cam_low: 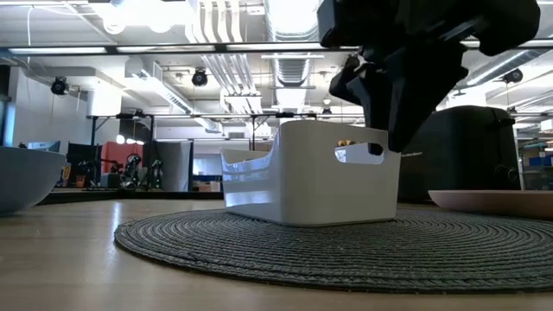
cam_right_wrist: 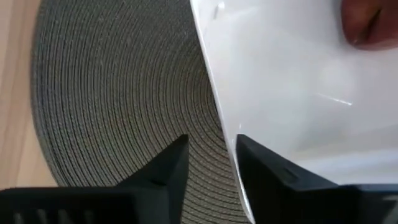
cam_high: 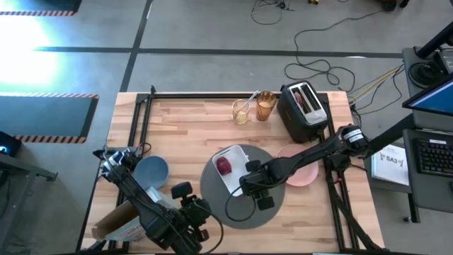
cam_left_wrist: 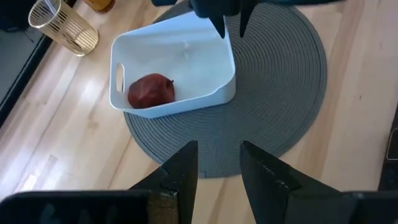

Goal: Arrange a breakfast setting
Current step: Move the white bin with apple from top left to the bottom right of the table

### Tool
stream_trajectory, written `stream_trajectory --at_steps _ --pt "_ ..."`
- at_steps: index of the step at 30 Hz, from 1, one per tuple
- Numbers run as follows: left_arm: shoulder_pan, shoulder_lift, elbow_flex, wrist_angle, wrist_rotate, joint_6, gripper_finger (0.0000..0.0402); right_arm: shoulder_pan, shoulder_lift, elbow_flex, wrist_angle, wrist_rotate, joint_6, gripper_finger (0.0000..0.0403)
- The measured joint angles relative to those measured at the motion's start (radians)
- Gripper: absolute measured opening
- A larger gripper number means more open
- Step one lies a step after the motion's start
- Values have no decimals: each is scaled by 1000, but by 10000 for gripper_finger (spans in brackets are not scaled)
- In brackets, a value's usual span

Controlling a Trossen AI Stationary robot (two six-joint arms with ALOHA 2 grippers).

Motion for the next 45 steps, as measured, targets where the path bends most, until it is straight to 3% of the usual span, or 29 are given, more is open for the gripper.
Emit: stream_trajectory --at_steps 10,15,22,28,35,45 --pt "0 0 -4 -1 -12 22 102 -16 8 2 0 97 103 50" --pt "0 0 -5 -5 -14 34 102 -32 6 2 -9 84 168 35" --pt "0 0 -5 -7 -14 34 102 -31 3 2 -8 80 135 10" --pt "-1 0 -5 -8 -15 34 102 -11 -35 10 -21 -16 173 8" --pt "0 0 -5 -9 -38 73 102 101 -103 22 -57 -45 273 8" --pt "1 0 -4 -9 -115 182 102 380 -97 19 -90 -48 694 8"
